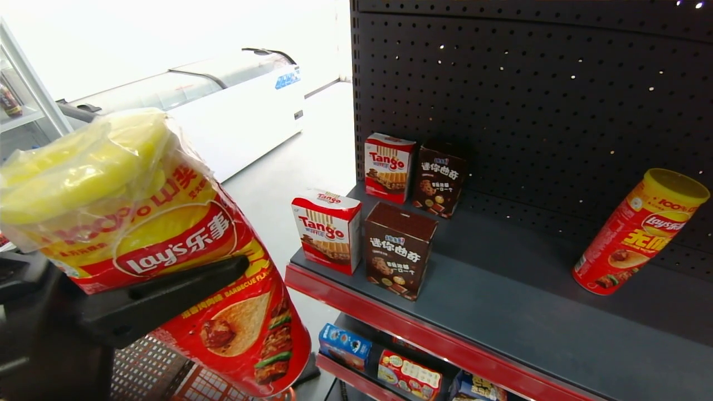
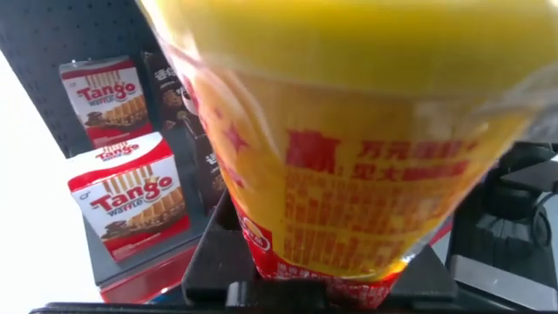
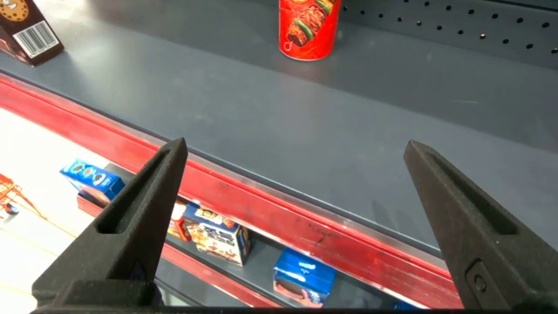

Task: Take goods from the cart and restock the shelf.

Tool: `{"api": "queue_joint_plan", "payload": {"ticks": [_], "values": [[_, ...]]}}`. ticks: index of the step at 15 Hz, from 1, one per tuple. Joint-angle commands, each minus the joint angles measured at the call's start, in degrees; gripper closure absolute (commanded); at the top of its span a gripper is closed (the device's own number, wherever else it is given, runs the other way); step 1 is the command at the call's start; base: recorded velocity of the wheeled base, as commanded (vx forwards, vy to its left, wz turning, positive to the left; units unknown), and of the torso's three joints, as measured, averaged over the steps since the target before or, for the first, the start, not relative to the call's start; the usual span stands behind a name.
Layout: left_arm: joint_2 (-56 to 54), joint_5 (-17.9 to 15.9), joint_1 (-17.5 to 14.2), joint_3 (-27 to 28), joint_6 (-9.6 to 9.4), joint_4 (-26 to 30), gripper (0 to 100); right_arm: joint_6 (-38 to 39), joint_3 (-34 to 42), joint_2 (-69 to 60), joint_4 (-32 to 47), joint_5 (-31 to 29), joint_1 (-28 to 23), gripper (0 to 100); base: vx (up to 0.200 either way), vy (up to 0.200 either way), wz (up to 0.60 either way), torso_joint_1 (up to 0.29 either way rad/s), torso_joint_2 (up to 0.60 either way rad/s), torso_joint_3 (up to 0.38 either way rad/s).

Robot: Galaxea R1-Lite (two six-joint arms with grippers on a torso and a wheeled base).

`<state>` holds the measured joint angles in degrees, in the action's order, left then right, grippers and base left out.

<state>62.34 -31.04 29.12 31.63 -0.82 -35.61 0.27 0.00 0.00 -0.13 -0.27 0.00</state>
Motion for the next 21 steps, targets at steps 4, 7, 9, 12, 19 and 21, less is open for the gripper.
{"api": "queue_joint_plan", "payload": {"ticks": [4, 7, 9, 12, 19, 21], "values": [[2.9, -2.4, 1.7, 0.8, 0.03, -0.1, 100, 0.0, 0.0, 0.0, 0.0, -0.1, 0.0, 0, 0.000, 0.000, 0.00, 0.000, 0.00, 0.000], [6.5, -3.4, 2.3, 1.6, -0.06, -1.7, 100, 0.0, 0.0, 0.0, 0.0, -0.1, 0.0, 0, 0.000, 0.000, 0.00, 0.000, 0.00, 0.000], [8.8, -4.5, 3.5, 2.4, 0.03, -3.1, 100, -0.1, 0.0, 0.1, 0.0, 0.2, 0.0, 0, 0.000, 0.000, 0.00, 0.000, 0.00, 0.000], [11.5, -6.1, 3.7, 2.9, -0.06, -3.3, 100, 0.0, 0.0, 0.0, 0.0, 0.2, 0.0, 0, 0.000, 0.000, 0.00, 0.000, 0.00, 0.000], [15.4, -6.4, 6.4, 6.0, -0.06, -4.9, 100, -0.1, 0.0, 0.0, 0.0, 0.2, 0.0, 0, 0.000, 0.000, 0.00, 0.000, 0.00, 0.000], [16.3, -6.4, 6.5, 6.9, -0.15, -4.9, 100, -0.1, 0.0, 0.0, 0.0, 0.2, 0.0, 0, 0.000, 0.000, 0.00, 0.000, 0.00, 0.000]]}}
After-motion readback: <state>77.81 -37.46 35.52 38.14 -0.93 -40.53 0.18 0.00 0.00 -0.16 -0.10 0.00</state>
